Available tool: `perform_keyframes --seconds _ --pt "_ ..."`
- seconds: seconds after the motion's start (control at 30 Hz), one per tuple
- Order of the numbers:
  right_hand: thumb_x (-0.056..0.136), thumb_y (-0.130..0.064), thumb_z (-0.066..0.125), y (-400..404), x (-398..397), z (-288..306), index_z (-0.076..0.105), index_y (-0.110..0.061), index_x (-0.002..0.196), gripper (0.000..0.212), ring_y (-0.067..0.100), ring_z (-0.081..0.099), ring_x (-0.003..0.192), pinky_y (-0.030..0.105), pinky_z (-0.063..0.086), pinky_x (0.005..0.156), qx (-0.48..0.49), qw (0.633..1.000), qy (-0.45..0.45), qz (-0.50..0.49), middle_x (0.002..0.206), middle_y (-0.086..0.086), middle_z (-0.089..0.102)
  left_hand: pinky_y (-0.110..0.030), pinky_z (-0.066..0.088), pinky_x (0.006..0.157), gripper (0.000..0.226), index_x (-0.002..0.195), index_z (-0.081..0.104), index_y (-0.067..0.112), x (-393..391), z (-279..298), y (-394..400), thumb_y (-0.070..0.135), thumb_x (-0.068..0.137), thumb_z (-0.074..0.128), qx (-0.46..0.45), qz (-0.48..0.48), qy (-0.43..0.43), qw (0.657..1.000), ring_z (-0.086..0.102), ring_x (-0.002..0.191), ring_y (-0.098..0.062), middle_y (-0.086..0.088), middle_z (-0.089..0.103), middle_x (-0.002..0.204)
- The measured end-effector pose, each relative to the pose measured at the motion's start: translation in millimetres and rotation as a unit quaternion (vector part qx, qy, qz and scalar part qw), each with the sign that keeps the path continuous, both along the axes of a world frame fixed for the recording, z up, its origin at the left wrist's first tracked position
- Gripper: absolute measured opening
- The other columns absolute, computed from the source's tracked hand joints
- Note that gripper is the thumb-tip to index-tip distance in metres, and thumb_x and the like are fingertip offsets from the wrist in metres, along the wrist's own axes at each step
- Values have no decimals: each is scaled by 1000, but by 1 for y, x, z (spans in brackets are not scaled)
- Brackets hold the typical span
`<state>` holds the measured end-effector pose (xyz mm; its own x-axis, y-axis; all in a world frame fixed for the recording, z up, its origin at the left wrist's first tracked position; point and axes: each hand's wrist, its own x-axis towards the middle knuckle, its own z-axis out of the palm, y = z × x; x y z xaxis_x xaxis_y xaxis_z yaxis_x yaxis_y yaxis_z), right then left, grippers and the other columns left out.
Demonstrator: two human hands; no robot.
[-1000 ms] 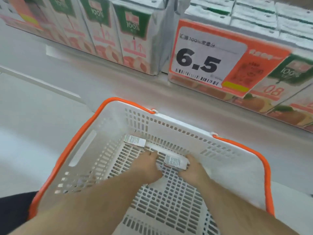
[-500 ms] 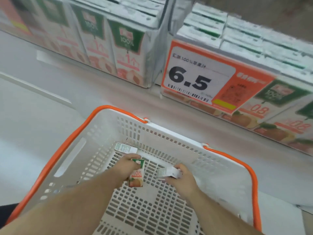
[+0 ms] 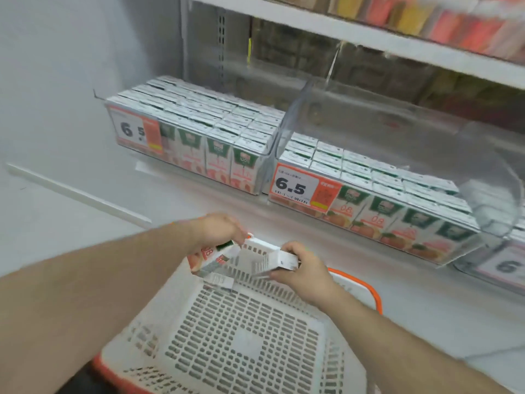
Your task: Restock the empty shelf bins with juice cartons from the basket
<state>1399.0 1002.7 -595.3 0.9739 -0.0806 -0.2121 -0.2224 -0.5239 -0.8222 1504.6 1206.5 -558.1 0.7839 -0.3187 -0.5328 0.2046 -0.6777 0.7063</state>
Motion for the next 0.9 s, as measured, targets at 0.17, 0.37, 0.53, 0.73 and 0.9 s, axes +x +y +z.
perform_keyframes --seconds 0.17,0.37,0.53,0.73,0.9 --pt "78 -19 82 14 0 68 62 -13 95 27 18 66 64 32 54 59 90 994 -55 -34 88 13 71 -38 50 98 24 91 72 27 1 64 17 7 80 71 -42 -78 -52 995 65 105 -18 1 73 101" --pt "75 -6 82 31 9 118 65 -13 91 25 16 61 64 24 49 54 148 980 -131 -38 80 8 67 -24 48 93 28 111 65 24 -4 90 32 16 86 72 -117 -143 -113 976 64 105 -10 5 69 109" --pt "59 -8 77 37 24 150 64 -13 88 32 23 64 75 41 56 73 161 973 -137 95 80 7 67 -20 46 93 39 116 62 32 -4 100 46 24 81 78 -174 -213 -108 955 62 110 -2 12 69 116" --pt "50 2 67 60 42 170 63 -10 84 36 25 56 76 49 50 70 159 969 -102 158 78 10 62 -18 53 72 48 121 60 22 -12 101 58 15 74 70 -281 -195 -13 940 69 94 -5 12 72 107" --pt "49 10 51 72 46 173 65 -10 83 42 16 56 71 29 45 65 188 959 -73 197 73 0 63 -24 55 59 42 115 58 17 -20 107 62 -6 80 65 -324 -208 57 921 69 72 -10 10 72 84"
